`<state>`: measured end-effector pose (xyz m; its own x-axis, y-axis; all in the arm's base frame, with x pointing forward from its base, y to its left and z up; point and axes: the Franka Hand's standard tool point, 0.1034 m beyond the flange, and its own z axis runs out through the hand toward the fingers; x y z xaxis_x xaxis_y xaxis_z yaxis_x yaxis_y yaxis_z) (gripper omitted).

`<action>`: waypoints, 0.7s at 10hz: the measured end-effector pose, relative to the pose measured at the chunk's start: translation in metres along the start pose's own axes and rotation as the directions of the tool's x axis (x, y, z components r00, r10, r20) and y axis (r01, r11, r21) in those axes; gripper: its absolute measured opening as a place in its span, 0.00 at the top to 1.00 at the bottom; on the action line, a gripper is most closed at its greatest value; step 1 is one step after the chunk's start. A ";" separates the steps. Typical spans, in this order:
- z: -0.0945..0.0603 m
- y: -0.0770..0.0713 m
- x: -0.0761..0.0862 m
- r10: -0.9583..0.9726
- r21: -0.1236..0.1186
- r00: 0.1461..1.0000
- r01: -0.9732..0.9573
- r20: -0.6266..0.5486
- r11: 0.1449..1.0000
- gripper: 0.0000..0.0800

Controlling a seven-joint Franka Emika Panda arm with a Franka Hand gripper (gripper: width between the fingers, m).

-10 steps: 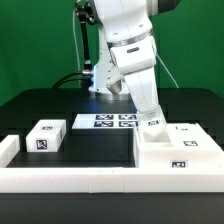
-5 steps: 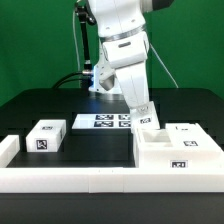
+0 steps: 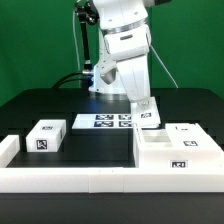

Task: Assemble cabinet

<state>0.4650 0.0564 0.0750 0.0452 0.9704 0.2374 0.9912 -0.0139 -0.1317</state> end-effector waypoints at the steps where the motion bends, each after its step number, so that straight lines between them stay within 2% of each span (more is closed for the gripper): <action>1: 0.001 0.000 0.003 0.001 0.002 1.000 -0.001 -0.002 1.000 0.92; 5: 0.003 0.001 0.006 -0.001 0.002 1.000 0.001 -0.008 1.000 0.92; 7: 0.002 0.008 0.006 0.001 0.001 1.000 -0.001 -0.017 1.000 0.92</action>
Offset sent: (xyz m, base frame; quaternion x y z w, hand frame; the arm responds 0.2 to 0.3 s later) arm 0.0106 0.0049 0.0030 -0.0092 0.0001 -0.0050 0.9999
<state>0.4729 0.0630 0.0740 0.0487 0.9661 0.2537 0.9910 -0.0150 -0.1330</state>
